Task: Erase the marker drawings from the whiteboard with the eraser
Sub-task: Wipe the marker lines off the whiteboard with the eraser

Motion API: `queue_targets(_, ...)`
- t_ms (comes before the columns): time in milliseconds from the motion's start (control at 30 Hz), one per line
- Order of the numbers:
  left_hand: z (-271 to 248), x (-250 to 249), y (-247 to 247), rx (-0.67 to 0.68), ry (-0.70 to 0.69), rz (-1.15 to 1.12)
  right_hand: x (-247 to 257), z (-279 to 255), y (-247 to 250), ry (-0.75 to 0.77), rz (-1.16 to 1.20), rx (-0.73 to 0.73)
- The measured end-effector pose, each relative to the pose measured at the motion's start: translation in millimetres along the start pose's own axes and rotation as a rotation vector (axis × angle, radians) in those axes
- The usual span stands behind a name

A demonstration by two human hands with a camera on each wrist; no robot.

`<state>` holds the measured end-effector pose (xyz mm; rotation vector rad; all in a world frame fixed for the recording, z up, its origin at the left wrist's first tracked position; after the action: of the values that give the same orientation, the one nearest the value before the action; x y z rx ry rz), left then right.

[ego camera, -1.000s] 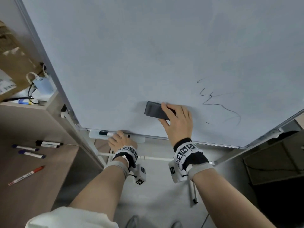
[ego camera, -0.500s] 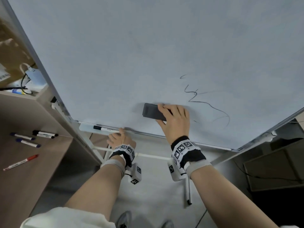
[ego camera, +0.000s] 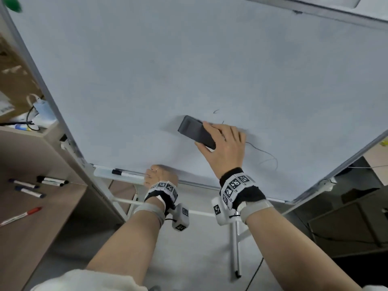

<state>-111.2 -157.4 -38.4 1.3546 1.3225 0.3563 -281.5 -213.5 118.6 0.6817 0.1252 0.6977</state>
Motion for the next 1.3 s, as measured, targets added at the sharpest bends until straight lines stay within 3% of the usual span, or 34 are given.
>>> queue_targets(167, -5.2, -22.6, 12.4, 0.038, -0.019, 0.000, -10.7, 25.3, 24.4, -0.050, 0.027, -0.130)
queue_targets(233, -6.9, -23.6, 11.2, 0.059, -0.119, 0.080, -15.4, 24.9, 25.9, -0.066, 0.032, -0.112)
queue_targets(400, -24.6, -6.5, -26.4, 0.415, -0.218, 0.161, -24.4, 13.8, 22.9, -0.102, 0.084, -0.084)
queue_targets(500, -32.0, -10.2, -44.4, 0.477, -0.277, 0.189, -35.1, 7.9, 25.1, -0.088, 0.069, -0.061)
queue_targets(600, -27.8, -14.7, -61.1, 0.585, -0.205, 0.167, -51.7, -0.5, 27.9, -0.090, 0.047, -0.044)
queue_targets(800, -15.8, -22.3, -96.6, 0.592, -0.332, 0.188, -70.4, -6.8, 34.5, -0.081, 0.024, -0.016)
queue_targets(900, -16.4, -22.7, -101.5, 0.644, -0.237, -0.041, -70.9, -7.1, 35.1, -0.084, 0.030, -0.008)
queue_targets(1000, -12.0, -17.6, -108.3, 0.644, -0.282, -0.028, -67.4, -5.1, 36.4, -0.053, 0.009, -0.035)
queue_targets(1033, -10.3, -15.9, -110.3, 0.690, -0.234, -0.109, -65.7, -2.6, 37.3, -0.038, -0.008, -0.057)
queue_targets(1100, -4.4, -8.9, -117.6, 0.699, -0.368, 0.006, -63.3, 5.9, 38.9, -0.027, -0.036, -0.111)
queue_targets(1233, 0.1, -12.3, -111.3, 0.718, -0.457, 0.016, -61.5, 16.5, 35.6, -0.018, -0.072, -0.145)
queue_targets(1266, -1.6, -16.1, -106.2, 0.694, -0.441, -0.072, -58.7, 14.9, 30.7, 0.026, -0.080, -0.106)
queue_targets(1300, -3.9, -19.8, -102.9, 0.711, -0.293, -0.236, -56.3, 12.3, 24.8, 0.078, -0.087, -0.055)
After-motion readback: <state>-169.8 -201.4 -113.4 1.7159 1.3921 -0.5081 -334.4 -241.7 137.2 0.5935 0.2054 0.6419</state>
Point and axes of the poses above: each hand's wrist, its own z-axis towards the middle knuckle, its own y-axis out of the back of the hand, x = y × z, the point moved 3 cm from there along z, towards the middle knuckle, and after that the axes turned 7 degrees about -z, right-handed, at the moved point
